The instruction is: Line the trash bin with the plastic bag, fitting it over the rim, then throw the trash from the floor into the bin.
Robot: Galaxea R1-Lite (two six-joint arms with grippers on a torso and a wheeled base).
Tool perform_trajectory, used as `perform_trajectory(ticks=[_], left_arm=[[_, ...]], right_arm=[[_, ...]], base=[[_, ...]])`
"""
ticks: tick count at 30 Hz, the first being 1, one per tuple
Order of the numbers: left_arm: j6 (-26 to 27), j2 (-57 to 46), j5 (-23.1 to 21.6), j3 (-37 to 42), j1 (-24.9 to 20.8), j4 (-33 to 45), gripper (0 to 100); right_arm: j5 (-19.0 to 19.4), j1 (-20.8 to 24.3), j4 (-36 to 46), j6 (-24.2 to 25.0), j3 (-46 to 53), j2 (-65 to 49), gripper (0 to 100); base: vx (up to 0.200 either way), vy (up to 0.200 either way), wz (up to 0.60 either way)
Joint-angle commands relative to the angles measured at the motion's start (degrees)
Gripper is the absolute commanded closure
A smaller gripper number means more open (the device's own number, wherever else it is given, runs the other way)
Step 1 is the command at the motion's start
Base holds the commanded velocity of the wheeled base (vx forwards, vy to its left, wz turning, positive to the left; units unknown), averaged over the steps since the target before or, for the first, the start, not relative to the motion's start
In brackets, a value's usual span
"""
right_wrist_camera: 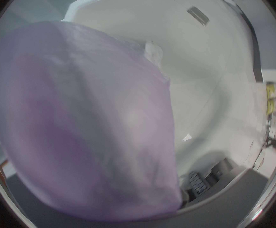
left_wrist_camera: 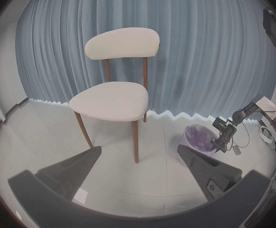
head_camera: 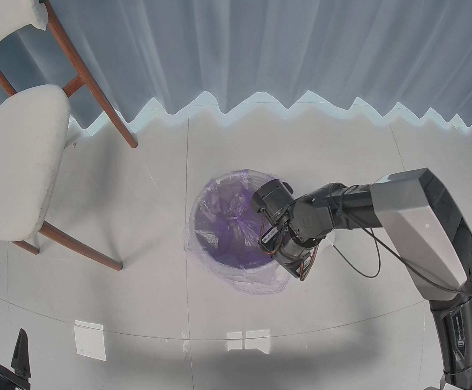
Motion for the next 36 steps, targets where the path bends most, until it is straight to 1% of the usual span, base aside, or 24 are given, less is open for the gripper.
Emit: perform_trajectory(ticks=[1,2,4,5,6,8,9,12,14,17,18,22,28,29,30,31,32,33,34,35,36], left_arm=[[0.0,-0.5,0.0,1.0,0.0,0.0,0],[0.0,-0.5,0.0,1.0,0.0,0.0,0],[0.0,-0.5,0.0,0.9,0.0,0.0,0],[0.0,-0.5,0.0,0.9,0.0,0.0,0],[0.0,-0.5,0.0,0.9,0.0,0.0,0],[0.0,-0.5,0.0,0.9,0.0,0.0,0],[0.0,-0.5,0.0,0.9,0.0,0.0,0],[0.0,-0.5,0.0,0.9,0.0,0.0,0],[0.0,-0.5,0.0,0.9,0.0,0.0,0],[0.0,-0.5,0.0,0.9,0.0,0.0,0],[0.0,-0.5,0.0,0.9,0.0,0.0,0],[0.1,-0.5,0.0,0.9,0.0,0.0,0],[0.1,-0.5,0.0,0.9,0.0,0.0,0],[0.1,-0.5,0.0,0.9,0.0,0.0,0],[0.1,-0.5,0.0,0.9,0.0,0.0,0],[0.1,-0.5,0.0,0.9,0.0,0.0,0],[0.1,-0.5,0.0,0.9,0.0,0.0,0],[0.1,-0.5,0.0,0.9,0.0,0.0,0],[0.1,-0.5,0.0,0.9,0.0,0.0,0],[0.1,-0.5,0.0,0.9,0.0,0.0,0],[0.1,-0.5,0.0,0.9,0.0,0.0,0]], right_arm=[[0.3,-3.6,1.3,-15.7,-0.1,-5.2,100],[1.0,-3.8,1.4,-20.7,0.0,-5.5,100],[1.5,-4.2,1.4,-23.8,0.2,-5.8,100],[2.2,-4.5,1.1,-29.7,0.0,-6.4,100],[3.3,-4.6,1.2,-33.7,0.0,-6.8,100],[5.1,-4.6,1.1,-38.1,-0.3,-7.3,100],[6.8,-4.9,0.9,-43.1,-0.5,-7.9,100],[8.6,-5.7,0.7,-53.4,-0.4,-8.4,100],[10.8,-5.8,0.7,-60.4,-0.3,-9.1,100],[14.5,-5.8,0.7,-68.7,-0.4,-9.4,100],[15.1,-5.8,0.7,-70.8,-0.4,-9.5,100],[18.0,-5.8,0.8,-82.5,0.7,-10.4,100],[18.9,-5.8,0.7,-100.8,2.9,-11.1,100],[19.0,-5.8,0.6,-102.2,2.9,-11.1,100],[19.0,-5.8,0.6,-106.8,3.5,-11.1,100],[19.0,-5.7,0.5,-109.9,4.0,-11.1,100],[19.0,-5.7,0.4,-114.3,4.4,-11.1,100],[18.9,-5.8,0.4,-116.1,4.4,-11.1,100],[18.9,-5.8,0.0,-119.3,4.4,-10.8,100],[18.9,-5.8,-0.3,-120.1,4.4,-10.7,100],[18.8,-5.9,-1.7,-123.6,4.5,-10.2,100]], base=[[0.000,0.000,0.00],[0.000,0.000,0.00],[0.000,0.000,0.00],[0.000,0.000,0.00],[0.000,0.000,0.00],[0.000,0.000,0.00],[0.000,0.000,0.00],[0.000,0.000,0.00],[0.000,0.000,0.00],[0.000,0.000,0.00],[0.000,0.000,0.00],[0.000,0.000,0.00],[0.000,0.000,0.00],[0.000,0.000,0.00],[0.000,0.000,0.00],[0.000,0.000,0.00],[0.000,0.000,0.00],[0.000,0.000,0.00],[0.000,0.000,0.00],[0.000,0.000,0.00],[0.000,0.000,0.00]])
